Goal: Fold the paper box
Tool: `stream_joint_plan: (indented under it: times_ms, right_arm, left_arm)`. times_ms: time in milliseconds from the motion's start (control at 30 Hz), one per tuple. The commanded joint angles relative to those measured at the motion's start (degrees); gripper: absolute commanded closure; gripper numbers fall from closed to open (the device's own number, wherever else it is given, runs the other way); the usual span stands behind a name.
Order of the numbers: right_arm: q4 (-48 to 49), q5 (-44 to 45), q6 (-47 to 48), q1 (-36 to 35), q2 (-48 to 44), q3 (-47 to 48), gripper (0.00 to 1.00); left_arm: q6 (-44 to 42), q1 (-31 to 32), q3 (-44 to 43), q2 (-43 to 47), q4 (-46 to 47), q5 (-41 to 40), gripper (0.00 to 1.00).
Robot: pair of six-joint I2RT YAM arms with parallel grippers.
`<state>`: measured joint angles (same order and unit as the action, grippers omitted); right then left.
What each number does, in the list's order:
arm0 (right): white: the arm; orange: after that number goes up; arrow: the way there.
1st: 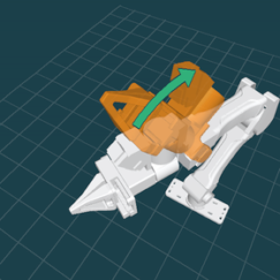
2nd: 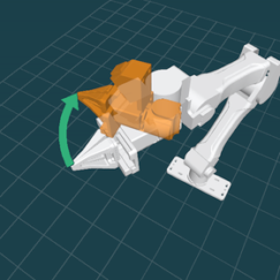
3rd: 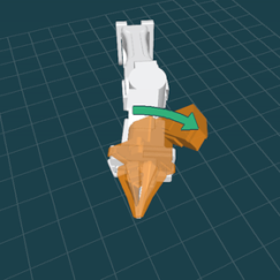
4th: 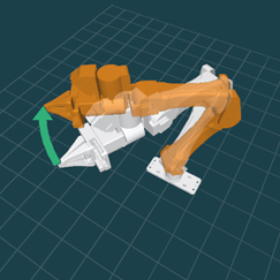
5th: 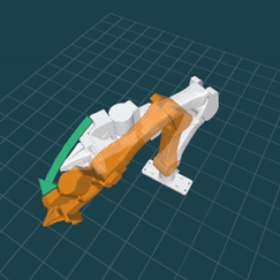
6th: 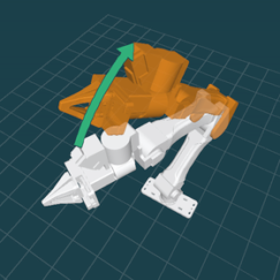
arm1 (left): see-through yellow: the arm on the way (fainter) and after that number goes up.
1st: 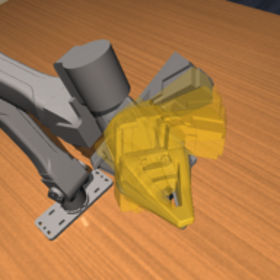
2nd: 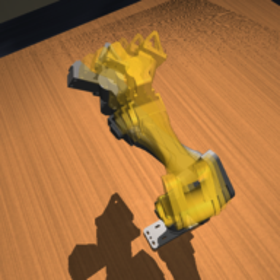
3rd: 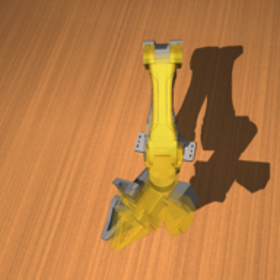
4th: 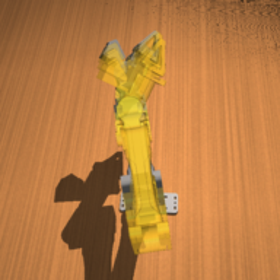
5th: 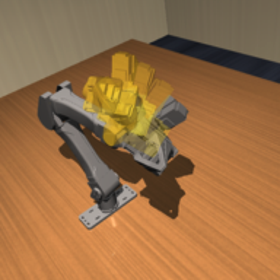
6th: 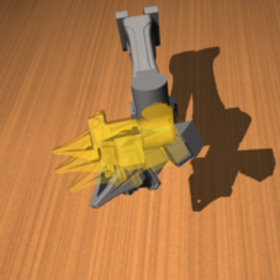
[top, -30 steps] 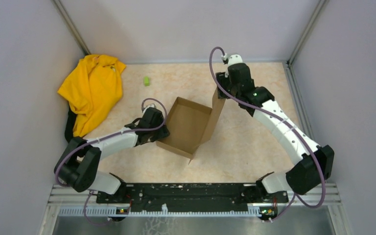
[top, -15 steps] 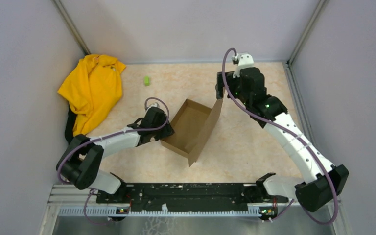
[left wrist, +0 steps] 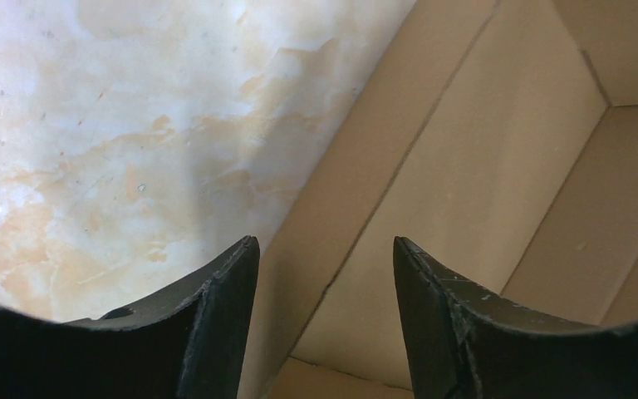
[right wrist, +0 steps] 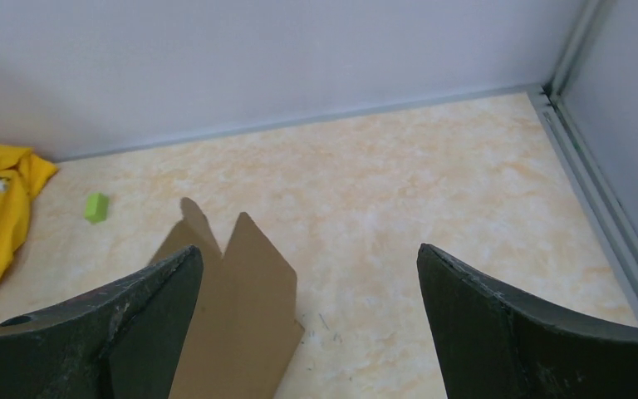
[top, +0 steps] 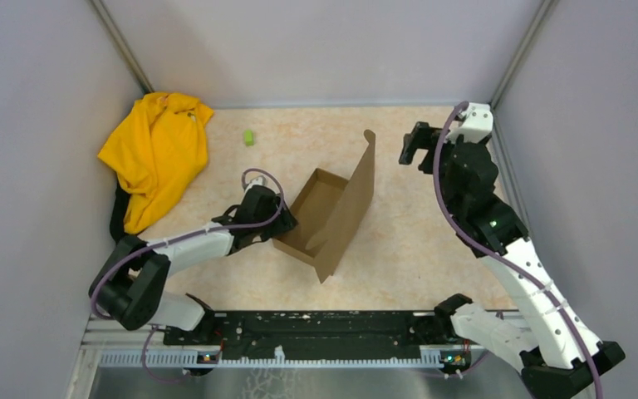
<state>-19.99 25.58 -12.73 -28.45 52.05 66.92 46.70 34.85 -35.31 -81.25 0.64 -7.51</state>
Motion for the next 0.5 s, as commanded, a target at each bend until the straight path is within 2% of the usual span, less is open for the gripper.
stream_joint_plan:
  times_ms: [0, 67, 100, 167, 200, 233, 300, 367, 400, 467]
  right_arm:
    - [-1.4, 8.9, -5.2, -0.1, -1.3, -4.6, 0.02]
    - [-1.9, 7.0, -8.8, -0.1, -1.6, -8.0, 0.08]
    - [-1.6, 5.6, -10.8, -0.1, -1.9, -10.3, 0.17]
    - [-0.2, 2.5, -13.8, -0.1, -2.4, -16.1, 0.50]
    - [0.6, 1.1, -15.5, -0.1, -2.5, -18.3, 0.66]
    - [1.4, 0.0, -16.4, -0.1, -2.6, -20.4, 0.77]
    - [3.2, -2.4, -18.5, -0.1, -1.8, -23.7, 0.81]
    - [4.2, -4.0, -19.3, -0.1, -0.5, -25.9, 0.84]
    - [4.9, -4.7, -19.8, -0.2, 0.1, -26.9, 0.85]
    - [6.6, -5.5, -20.1, -0.1, 1.2, -28.8, 0.85]
  left_arm:
    - [-6.3, 0.2, -4.2, 2.9, 0.8, -0.2, 0.31]
    - [-9.5, 0.2, -7.1, 2.6, 0.2, 1.0, 0.29]
    - [-10.8, 0.1, -8.8, 2.4, -0.3, 1.1, 0.29]
    - [-13.4, -0.3, -11.9, 2.0, -2.6, 1.0, 0.30]
    - [-14.7, -0.7, -13.7, 1.9, -3.5, 0.6, 0.33]
    - [-15.7, -1.2, -14.5, 1.9, -4.2, 0.4, 0.39]
    - [-17.1, -3.0, -15.4, 2.3, -5.4, 0.5, 0.48]
    - [-18.5, -4.8, -15.3, 2.9, -5.8, 0.5, 0.71]
    - [-19.0, -5.5, -15.0, 3.1, -6.0, -0.3, 0.77]
    - [-19.6, -7.1, -14.2, 2.7, -6.0, -0.5, 0.84]
